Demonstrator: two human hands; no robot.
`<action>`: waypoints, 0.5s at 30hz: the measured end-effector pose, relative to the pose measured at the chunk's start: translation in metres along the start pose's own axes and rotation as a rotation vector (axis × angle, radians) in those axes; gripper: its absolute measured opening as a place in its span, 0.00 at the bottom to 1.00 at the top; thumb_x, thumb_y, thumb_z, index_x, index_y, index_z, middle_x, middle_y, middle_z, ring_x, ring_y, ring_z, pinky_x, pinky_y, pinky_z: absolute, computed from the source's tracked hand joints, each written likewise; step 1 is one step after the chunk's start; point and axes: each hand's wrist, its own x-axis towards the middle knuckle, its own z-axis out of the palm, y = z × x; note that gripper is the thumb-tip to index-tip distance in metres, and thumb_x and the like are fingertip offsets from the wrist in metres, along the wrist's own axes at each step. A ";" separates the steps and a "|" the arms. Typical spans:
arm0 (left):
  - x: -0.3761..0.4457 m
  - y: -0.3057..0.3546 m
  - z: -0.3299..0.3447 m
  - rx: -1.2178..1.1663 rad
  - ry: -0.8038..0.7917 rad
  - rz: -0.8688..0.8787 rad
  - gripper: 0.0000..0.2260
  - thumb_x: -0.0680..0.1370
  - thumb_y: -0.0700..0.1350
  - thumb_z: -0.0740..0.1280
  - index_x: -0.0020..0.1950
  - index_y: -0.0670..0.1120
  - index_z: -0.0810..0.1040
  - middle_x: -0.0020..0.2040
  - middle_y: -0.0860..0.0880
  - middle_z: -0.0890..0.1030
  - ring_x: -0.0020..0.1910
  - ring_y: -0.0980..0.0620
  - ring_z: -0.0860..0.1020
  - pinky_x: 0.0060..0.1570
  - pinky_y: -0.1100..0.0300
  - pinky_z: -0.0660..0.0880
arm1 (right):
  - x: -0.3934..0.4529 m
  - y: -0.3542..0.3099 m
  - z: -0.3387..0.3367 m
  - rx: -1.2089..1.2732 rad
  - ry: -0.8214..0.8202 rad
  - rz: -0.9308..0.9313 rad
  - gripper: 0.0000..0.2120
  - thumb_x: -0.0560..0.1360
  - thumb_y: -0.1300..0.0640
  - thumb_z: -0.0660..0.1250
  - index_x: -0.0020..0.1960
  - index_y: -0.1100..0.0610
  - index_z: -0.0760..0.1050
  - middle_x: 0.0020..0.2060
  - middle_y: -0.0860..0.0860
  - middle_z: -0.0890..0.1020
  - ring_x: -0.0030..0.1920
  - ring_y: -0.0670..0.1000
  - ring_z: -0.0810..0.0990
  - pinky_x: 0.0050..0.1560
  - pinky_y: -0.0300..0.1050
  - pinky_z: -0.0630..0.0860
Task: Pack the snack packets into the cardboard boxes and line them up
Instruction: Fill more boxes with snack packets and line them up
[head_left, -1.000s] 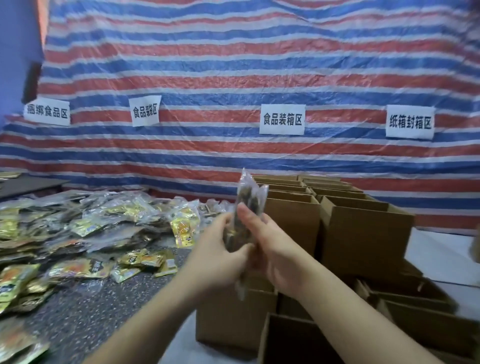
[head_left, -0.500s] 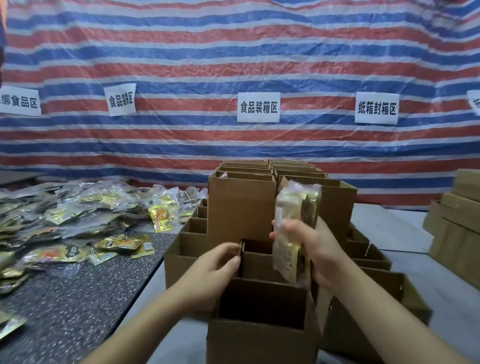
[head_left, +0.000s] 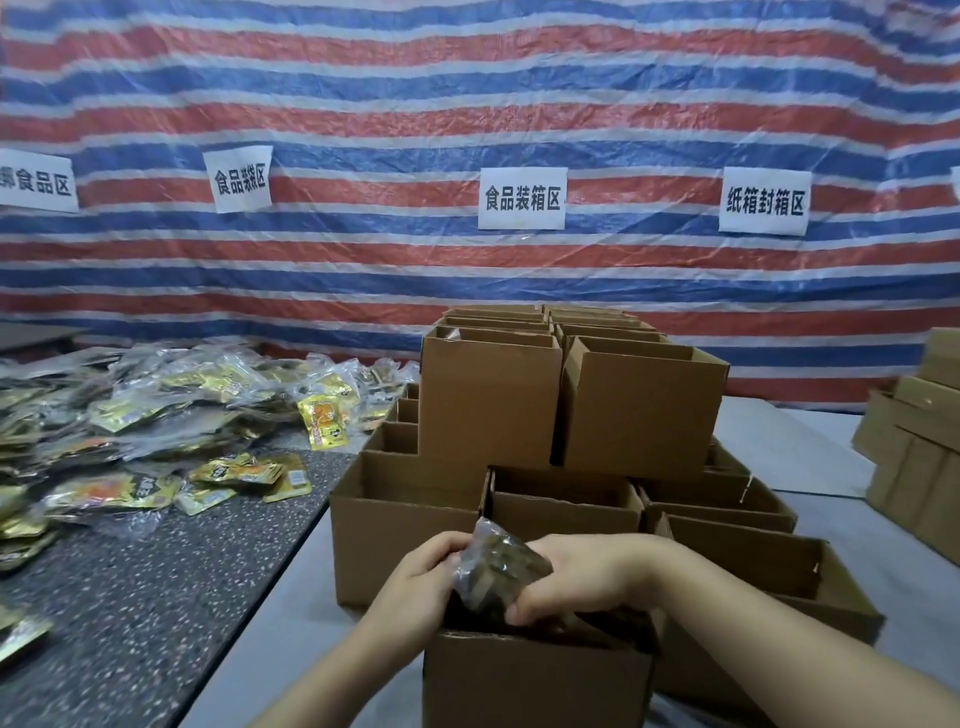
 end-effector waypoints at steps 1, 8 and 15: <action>0.001 -0.001 -0.001 0.004 0.009 -0.016 0.15 0.82 0.35 0.59 0.50 0.48 0.84 0.47 0.50 0.85 0.49 0.55 0.81 0.49 0.66 0.75 | 0.004 0.001 -0.002 -0.007 -0.035 0.044 0.14 0.75 0.47 0.69 0.59 0.50 0.76 0.54 0.53 0.80 0.55 0.52 0.78 0.66 0.55 0.73; 0.002 -0.008 0.002 0.127 -0.014 -0.009 0.18 0.84 0.39 0.57 0.50 0.59 0.82 0.52 0.58 0.82 0.55 0.62 0.77 0.56 0.64 0.73 | 0.050 0.023 0.040 -0.323 -0.191 0.295 0.19 0.85 0.52 0.56 0.75 0.53 0.67 0.74 0.54 0.69 0.74 0.57 0.67 0.74 0.53 0.58; 0.003 -0.004 0.002 0.118 0.004 -0.004 0.17 0.84 0.38 0.57 0.51 0.57 0.81 0.52 0.56 0.81 0.55 0.59 0.77 0.58 0.61 0.74 | 0.030 0.015 0.019 -0.343 -0.053 0.096 0.16 0.81 0.46 0.66 0.67 0.49 0.77 0.60 0.48 0.81 0.57 0.48 0.80 0.59 0.46 0.77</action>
